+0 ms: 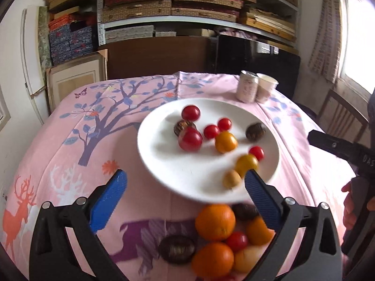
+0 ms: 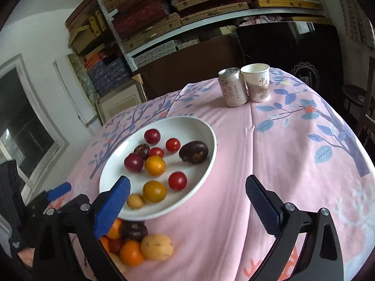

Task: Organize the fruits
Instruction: 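Grasp an orange with the left tool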

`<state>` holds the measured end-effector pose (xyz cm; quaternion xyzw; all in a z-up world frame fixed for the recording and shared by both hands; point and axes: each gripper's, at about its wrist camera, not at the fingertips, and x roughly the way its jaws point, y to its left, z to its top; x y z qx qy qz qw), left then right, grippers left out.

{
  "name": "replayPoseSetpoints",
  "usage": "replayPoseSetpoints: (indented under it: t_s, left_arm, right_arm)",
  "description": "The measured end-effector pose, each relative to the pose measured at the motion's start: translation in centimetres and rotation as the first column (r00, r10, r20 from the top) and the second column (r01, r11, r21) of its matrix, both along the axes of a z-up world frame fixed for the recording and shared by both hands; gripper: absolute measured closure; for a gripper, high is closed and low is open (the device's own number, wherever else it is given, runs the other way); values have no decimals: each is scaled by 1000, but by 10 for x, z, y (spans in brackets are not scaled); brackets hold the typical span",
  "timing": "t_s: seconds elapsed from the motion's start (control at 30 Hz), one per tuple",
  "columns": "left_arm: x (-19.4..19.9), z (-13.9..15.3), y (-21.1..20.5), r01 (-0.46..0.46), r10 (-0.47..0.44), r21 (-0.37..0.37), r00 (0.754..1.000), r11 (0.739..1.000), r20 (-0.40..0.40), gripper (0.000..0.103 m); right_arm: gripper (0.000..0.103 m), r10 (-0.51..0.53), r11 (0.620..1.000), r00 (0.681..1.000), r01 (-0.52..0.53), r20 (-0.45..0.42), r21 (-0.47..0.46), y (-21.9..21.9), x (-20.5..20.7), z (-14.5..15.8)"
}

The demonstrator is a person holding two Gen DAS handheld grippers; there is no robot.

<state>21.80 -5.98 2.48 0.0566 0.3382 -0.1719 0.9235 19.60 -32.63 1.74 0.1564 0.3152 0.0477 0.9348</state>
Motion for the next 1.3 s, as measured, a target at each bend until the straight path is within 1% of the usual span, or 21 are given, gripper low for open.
replayPoseSetpoints:
  t_s: [0.1,0.17,0.23,0.33,0.37,0.43,0.53,0.63,0.73,0.77,0.8,0.83,0.87,0.93,1.03,1.1,1.13,1.2,1.23,1.27,1.3]
  left_arm:
    - [-24,-8,1,49,-49,83,999,995,-6,4]
    - [-38,-17,1,65,-65,162,998,985,-6,4]
    - [-50,-25,4,90,-94,194,995,977,13,4]
    - [-55,-37,0,79,-94,275,995,958,43,4]
    - [-56,-38,1,84,-104,263,993,961,60,4]
    - [-56,-39,3,110,-124,253,992,961,39,4]
    - [-58,-48,4,192,-181,279,981,941,-66,4]
    - [-64,-51,5,222,-214,272,975,936,-59,4]
    - [-55,-53,9,213,-197,214,976,953,-94,4]
    - [-53,-54,11,218,-202,189,974,957,-101,7]
    - [-52,-55,12,228,-213,157,971,961,-104,22]
    - [-51,-57,12,259,-246,112,962,959,-120,32]
    - [-52,-57,11,264,-252,103,961,959,-115,36]
    - [-66,-55,1,332,-324,138,943,933,-77,63]
    - [-78,-55,-12,329,-331,232,943,916,-31,62]
    - [-77,-54,-11,332,-332,219,943,918,-36,62]
    - [-76,-53,-8,332,-329,201,943,922,-47,62]
    - [-74,-51,-4,330,-323,178,944,927,-65,63]
    - [-73,-50,-3,334,-326,173,942,926,-74,63]
    - [-74,-49,1,342,-333,164,940,925,-79,63]
    - [-75,-47,5,346,-338,147,938,927,-79,63]
  right_arm:
    - [4,94,992,995,-97,-43,-84,24,-10,-12]
    - [4,143,985,987,-149,-71,-87,37,-13,-23]
    - [4,181,979,976,-190,-120,-76,48,-12,-32]
    - [4,200,968,968,-219,-150,-123,59,-12,-41]
    - [4,208,964,966,-229,-155,-133,62,-13,-44]
    - [4,219,961,960,-243,-173,-130,64,-13,-49]
    - [4,219,963,960,-242,-177,-118,62,-15,-49]
    - [4,230,965,956,-248,-183,-84,59,-13,-52]
    - [4,229,968,955,-244,-187,-63,59,-12,-53]
    - [4,226,969,955,-241,-191,-59,59,-13,-53]
    - [4,212,972,956,-227,-202,-53,59,-15,-53]
    - [4,196,977,957,-209,-214,-39,59,-16,-54]
    - [4,199,978,952,-207,-233,-10,59,-18,-55]
    - [4,213,976,948,-217,-236,9,63,-23,-57]
    - [6,179,980,958,-195,-222,-50,71,-27,-58]
    - [16,179,983,962,-184,-207,-6,68,-27,-59]
    - [29,197,980,960,-197,-197,24,68,-28,-59]
    - [36,224,975,954,-219,-200,50,72,-29,-58]
    - [45,230,973,953,-227,-196,39,75,-31,-57]
    - [71,247,969,951,-242,-185,48,78,-34,-55]
    - [78,280,960,945,-272,-166,74,80,-37,-52]
